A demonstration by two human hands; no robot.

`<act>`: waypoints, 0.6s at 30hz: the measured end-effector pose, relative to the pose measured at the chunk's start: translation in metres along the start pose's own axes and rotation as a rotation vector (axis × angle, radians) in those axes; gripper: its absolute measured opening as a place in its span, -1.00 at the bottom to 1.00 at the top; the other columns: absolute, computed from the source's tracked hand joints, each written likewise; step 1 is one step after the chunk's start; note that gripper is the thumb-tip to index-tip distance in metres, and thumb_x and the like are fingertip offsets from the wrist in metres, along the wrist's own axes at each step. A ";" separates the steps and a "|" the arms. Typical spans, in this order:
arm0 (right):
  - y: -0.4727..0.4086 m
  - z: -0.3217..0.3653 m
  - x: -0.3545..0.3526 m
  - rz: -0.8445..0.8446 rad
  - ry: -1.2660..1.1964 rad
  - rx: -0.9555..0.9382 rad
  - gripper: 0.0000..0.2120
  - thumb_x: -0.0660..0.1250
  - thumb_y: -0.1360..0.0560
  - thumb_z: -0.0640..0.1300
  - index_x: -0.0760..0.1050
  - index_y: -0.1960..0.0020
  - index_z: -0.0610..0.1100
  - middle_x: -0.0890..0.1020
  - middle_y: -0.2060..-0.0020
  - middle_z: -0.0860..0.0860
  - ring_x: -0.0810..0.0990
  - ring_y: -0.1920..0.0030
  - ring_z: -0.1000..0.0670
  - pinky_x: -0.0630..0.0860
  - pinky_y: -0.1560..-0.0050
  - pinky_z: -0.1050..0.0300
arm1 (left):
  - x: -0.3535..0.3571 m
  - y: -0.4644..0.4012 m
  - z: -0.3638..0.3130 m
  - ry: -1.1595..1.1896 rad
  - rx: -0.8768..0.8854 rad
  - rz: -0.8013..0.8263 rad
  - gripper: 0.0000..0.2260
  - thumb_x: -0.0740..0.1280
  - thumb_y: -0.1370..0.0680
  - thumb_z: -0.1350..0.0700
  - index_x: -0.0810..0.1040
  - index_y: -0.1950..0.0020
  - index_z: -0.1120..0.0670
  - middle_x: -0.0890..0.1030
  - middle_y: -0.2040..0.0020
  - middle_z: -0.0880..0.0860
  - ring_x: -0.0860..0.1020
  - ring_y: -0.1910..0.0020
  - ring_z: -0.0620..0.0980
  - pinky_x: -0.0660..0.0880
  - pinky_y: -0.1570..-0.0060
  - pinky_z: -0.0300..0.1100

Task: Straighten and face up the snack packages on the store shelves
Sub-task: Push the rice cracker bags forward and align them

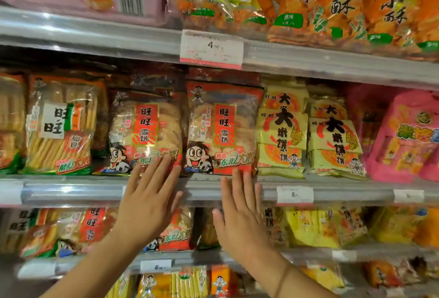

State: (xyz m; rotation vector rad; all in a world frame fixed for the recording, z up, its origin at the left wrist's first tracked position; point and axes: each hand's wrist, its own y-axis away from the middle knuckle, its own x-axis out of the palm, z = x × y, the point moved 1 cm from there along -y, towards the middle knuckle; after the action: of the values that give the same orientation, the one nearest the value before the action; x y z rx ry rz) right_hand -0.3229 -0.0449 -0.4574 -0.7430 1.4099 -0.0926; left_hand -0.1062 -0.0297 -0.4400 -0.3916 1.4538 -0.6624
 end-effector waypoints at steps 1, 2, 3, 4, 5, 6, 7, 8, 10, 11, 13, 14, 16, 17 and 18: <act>0.003 0.001 0.006 -0.013 0.005 -0.013 -0.37 0.06 -0.56 0.11 0.09 -0.55 -0.16 0.08 -0.55 -0.20 0.02 -0.55 -0.25 0.00 -0.42 -0.26 | 0.000 0.005 0.000 -0.003 -0.004 0.003 -0.51 0.09 -0.63 -0.08 0.35 -0.50 0.12 0.27 -0.53 0.16 0.22 -0.52 0.16 0.15 -0.45 0.24; 0.005 -0.001 0.010 -0.021 0.011 -0.022 -0.37 0.06 -0.57 0.10 0.06 -0.55 -0.15 0.07 -0.55 -0.20 0.01 -0.55 -0.25 0.00 -0.43 -0.28 | 0.000 0.008 -0.001 -0.007 -0.009 0.003 -0.51 0.08 -0.64 -0.07 0.30 -0.53 0.10 0.23 -0.55 0.14 0.19 -0.54 0.16 0.14 -0.45 0.24; 0.005 -0.003 0.014 -0.030 0.021 -0.031 -0.37 0.06 -0.57 0.08 0.02 -0.56 -0.14 0.05 -0.55 -0.20 0.00 -0.55 -0.25 0.01 -0.44 -0.28 | 0.000 0.010 -0.001 -0.013 -0.016 0.008 -0.51 0.05 -0.66 -0.07 0.25 -0.55 0.09 0.21 -0.56 0.13 0.17 -0.55 0.16 0.14 -0.45 0.24; 0.005 -0.005 0.017 -0.039 0.034 -0.040 -0.37 0.07 -0.57 0.06 -0.01 -0.56 -0.14 0.03 -0.55 -0.19 -0.01 -0.55 -0.25 0.01 -0.45 -0.29 | 0.001 0.011 -0.001 -0.018 -0.020 0.013 -0.51 0.03 -0.66 -0.07 0.24 -0.56 0.08 0.20 -0.57 0.13 0.16 -0.55 0.16 0.14 -0.45 0.24; 0.006 -0.006 0.019 -0.045 0.043 -0.048 -0.35 0.10 -0.57 0.05 -0.04 -0.56 -0.13 0.00 -0.55 -0.19 -0.03 -0.55 -0.25 0.00 -0.46 -0.29 | 0.000 0.013 -0.001 -0.017 -0.026 0.022 -0.52 0.01 -0.67 -0.08 0.26 -0.55 0.08 0.22 -0.56 0.13 0.17 -0.54 0.17 0.14 -0.45 0.23; 0.006 -0.005 0.021 -0.051 0.044 -0.053 -0.33 0.14 -0.57 0.03 -0.05 -0.57 -0.12 -0.02 -0.56 -0.18 -0.04 -0.55 -0.26 -0.02 -0.47 -0.29 | -0.002 0.013 -0.001 -0.017 -0.031 0.030 -0.52 0.01 -0.67 -0.08 0.29 -0.53 0.09 0.25 -0.55 0.13 0.21 -0.53 0.17 0.16 -0.44 0.21; 0.006 -0.005 0.023 -0.066 0.045 -0.056 -0.30 0.20 -0.55 0.01 -0.05 -0.57 -0.12 -0.03 -0.56 -0.18 -0.06 -0.56 -0.26 -0.05 -0.49 -0.28 | -0.003 0.012 0.000 -0.022 -0.034 0.038 -0.53 0.02 -0.67 -0.08 0.33 -0.52 0.10 0.28 -0.53 0.13 0.24 -0.52 0.18 0.19 -0.43 0.20; 0.006 -0.004 0.024 -0.080 0.046 -0.057 -0.26 0.26 -0.54 -0.01 -0.04 -0.58 -0.12 -0.04 -0.56 -0.18 -0.09 -0.56 -0.26 -0.08 -0.50 -0.27 | -0.005 0.011 0.001 -0.026 -0.033 0.038 -0.53 0.03 -0.67 -0.08 0.36 -0.50 0.10 0.31 -0.52 0.13 0.27 -0.50 0.18 0.21 -0.42 0.20; 0.006 -0.004 0.024 -0.094 0.056 -0.052 -0.21 0.35 -0.50 -0.03 0.00 -0.58 -0.13 -0.04 -0.57 -0.19 -0.12 -0.56 -0.25 -0.11 -0.51 -0.26 | -0.008 0.010 0.002 -0.010 -0.019 0.035 -0.54 0.07 -0.66 -0.07 0.36 -0.50 0.10 0.31 -0.52 0.13 0.27 -0.50 0.18 0.21 -0.42 0.19; 0.006 -0.005 0.023 -0.095 0.064 -0.047 -0.20 0.37 -0.49 -0.04 0.02 -0.58 -0.14 -0.04 -0.57 -0.20 -0.12 -0.56 -0.25 -0.11 -0.52 -0.26 | -0.008 0.011 0.002 0.004 -0.007 0.026 -0.54 0.08 -0.66 -0.06 0.33 -0.51 0.10 0.29 -0.53 0.14 0.25 -0.51 0.18 0.18 -0.44 0.19; 0.008 -0.002 0.022 -0.080 0.075 -0.019 -0.23 0.31 -0.50 -0.04 0.00 -0.59 -0.13 -0.05 -0.57 -0.19 -0.12 -0.56 -0.24 -0.11 -0.52 -0.26 | -0.005 0.026 0.006 0.040 0.016 0.012 -0.52 0.11 -0.64 -0.01 0.25 -0.55 0.11 0.21 -0.56 0.17 0.15 -0.55 0.20 0.11 -0.47 0.21; 0.010 0.002 0.022 -0.064 0.068 0.014 -0.25 0.25 -0.52 -0.02 -0.03 -0.59 -0.13 -0.06 -0.57 -0.19 -0.12 -0.56 -0.24 -0.12 -0.52 -0.26 | -0.003 0.041 0.009 0.061 0.025 0.024 -0.48 0.16 -0.60 0.03 0.22 -0.56 0.11 0.16 -0.57 0.18 0.09 -0.56 0.20 0.08 -0.48 0.23; 0.017 0.017 0.025 -0.042 0.027 0.114 -0.27 0.13 -0.51 0.04 -0.07 -0.58 -0.15 -0.05 -0.56 -0.20 -0.11 -0.56 -0.24 -0.11 -0.52 -0.25 | 0.003 0.081 0.019 0.100 0.054 0.096 -0.35 0.29 -0.48 0.09 0.22 -0.56 0.12 0.10 -0.58 0.19 0.05 -0.57 0.21 0.09 -0.47 0.26; 0.022 0.025 0.028 -0.037 -0.005 0.171 -0.26 0.09 -0.50 0.07 -0.07 -0.57 -0.18 -0.05 -0.55 -0.20 -0.11 -0.56 -0.24 -0.10 -0.51 -0.26 | 0.007 0.103 0.027 0.125 0.072 0.167 -0.31 0.34 -0.44 0.10 0.24 -0.55 0.13 0.11 -0.58 0.20 0.06 -0.56 0.22 0.13 -0.45 0.27; 0.030 0.034 0.033 -0.022 -0.043 0.220 -0.25 0.09 -0.50 0.09 -0.07 -0.57 -0.19 -0.09 -0.55 -0.20 -0.13 -0.55 -0.23 -0.10 -0.51 -0.25 | 0.011 0.125 0.037 0.167 0.072 0.254 -0.30 0.38 -0.42 0.09 0.26 -0.54 0.13 0.12 -0.58 0.21 0.09 -0.55 0.24 0.18 -0.43 0.28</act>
State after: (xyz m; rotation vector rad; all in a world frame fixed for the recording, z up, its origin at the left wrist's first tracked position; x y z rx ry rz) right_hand -0.2960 -0.0239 -0.5020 -0.5746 1.3264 -0.2435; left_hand -0.0478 0.0539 -0.5226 -0.0934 1.6006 -0.5503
